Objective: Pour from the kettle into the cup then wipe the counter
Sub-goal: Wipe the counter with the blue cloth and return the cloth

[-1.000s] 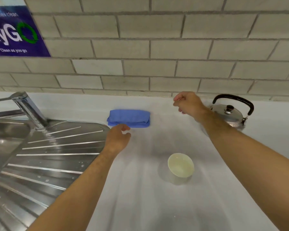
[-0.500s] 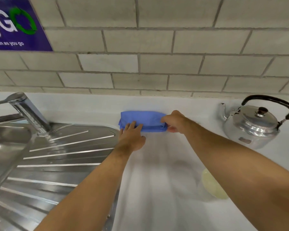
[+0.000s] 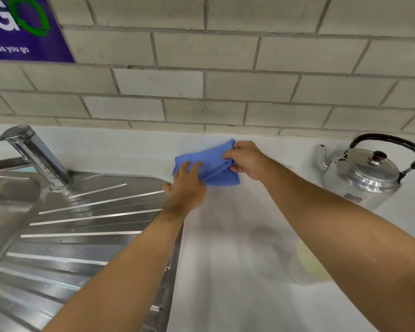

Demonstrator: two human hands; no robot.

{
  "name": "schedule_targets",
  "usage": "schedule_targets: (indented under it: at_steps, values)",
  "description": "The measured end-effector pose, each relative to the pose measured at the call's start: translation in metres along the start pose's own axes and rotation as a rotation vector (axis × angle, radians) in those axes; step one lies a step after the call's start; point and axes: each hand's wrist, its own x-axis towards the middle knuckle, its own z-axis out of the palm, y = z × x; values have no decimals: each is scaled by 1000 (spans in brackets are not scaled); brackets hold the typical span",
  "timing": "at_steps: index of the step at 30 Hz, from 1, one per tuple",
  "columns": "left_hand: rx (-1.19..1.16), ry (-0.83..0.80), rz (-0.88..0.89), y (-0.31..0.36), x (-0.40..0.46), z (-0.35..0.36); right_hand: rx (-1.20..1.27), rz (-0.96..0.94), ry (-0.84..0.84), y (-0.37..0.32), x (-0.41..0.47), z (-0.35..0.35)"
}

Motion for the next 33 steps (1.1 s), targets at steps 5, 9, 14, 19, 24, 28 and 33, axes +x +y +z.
schedule_targets:
  at_steps: [5, 9, 14, 19, 24, 28, 33]
  values:
    - [-422, 115, 123, 13, -3, -36, 5, -154, -206, -38, -49, -26]
    - [-905, -265, 230, 35, -37, -66, 47, -282, -369, -56, -103, -62]
    - [-905, -428, 228, 69, -104, -77, 124, -351, -375, -40, -169, -114]
    - [-956, -628, 239, 87, -174, -77, 7, -439, -280, 9, -241, -159]
    - [-877, -832, 281, 101, -251, -34, -125, -289, -215, 96, -308, -197]
    - [-493, -762, 291, 116, -298, 26, -254, -112, -114, 167, -350, -216]
    - [76, -421, 584, 130, -344, 78, -696, 22, 139, 213, -378, -228]
